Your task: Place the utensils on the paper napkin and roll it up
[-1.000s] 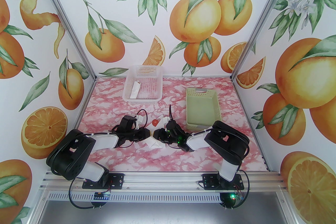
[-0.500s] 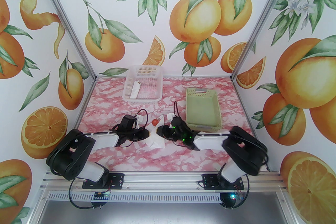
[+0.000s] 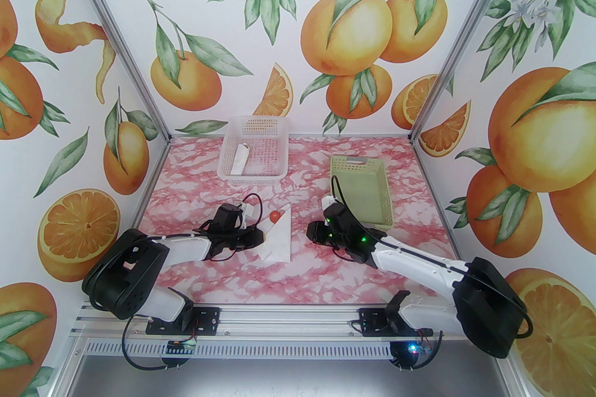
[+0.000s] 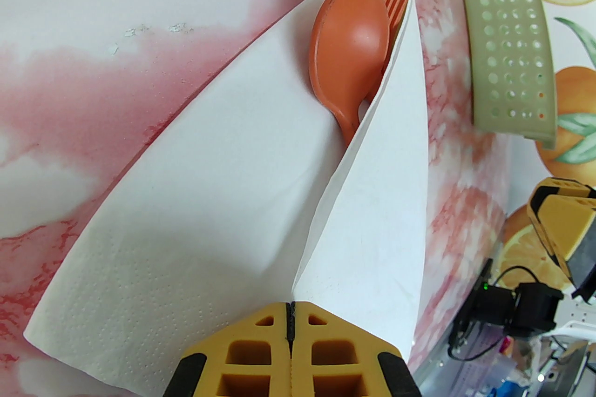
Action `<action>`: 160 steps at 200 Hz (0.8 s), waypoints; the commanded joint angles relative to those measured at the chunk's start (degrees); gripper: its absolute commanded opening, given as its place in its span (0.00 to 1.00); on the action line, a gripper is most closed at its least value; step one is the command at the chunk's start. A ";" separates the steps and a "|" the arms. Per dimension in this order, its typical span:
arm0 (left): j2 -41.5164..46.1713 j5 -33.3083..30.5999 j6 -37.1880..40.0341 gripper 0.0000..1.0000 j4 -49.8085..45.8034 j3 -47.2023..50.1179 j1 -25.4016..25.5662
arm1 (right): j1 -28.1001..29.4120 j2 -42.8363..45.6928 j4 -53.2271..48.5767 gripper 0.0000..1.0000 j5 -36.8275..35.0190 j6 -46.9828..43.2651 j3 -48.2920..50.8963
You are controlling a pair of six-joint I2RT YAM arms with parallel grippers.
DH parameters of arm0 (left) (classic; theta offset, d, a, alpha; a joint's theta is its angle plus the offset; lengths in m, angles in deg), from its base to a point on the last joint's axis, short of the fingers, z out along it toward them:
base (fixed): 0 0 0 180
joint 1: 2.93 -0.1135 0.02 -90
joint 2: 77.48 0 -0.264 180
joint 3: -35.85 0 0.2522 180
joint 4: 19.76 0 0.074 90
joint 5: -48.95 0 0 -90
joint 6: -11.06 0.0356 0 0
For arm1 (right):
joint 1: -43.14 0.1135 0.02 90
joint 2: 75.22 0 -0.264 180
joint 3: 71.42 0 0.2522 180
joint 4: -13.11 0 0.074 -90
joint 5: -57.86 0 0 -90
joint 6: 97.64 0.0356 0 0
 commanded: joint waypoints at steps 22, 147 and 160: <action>-0.17 -0.63 1.49 0.03 0.02 0.16 0.00 | 4.30 -4.83 -9.82 0.39 -8.37 -4.87 -8.23; -2.14 -0.52 0.85 0.03 2.74 1.20 0.31 | 13.14 -31.54 -12.48 0.76 -16.12 -7.52 -29.73; -2.27 -0.48 0.82 0.03 2.92 1.29 0.36 | 13.37 -32.86 -12.66 0.77 -16.27 -7.65 -30.37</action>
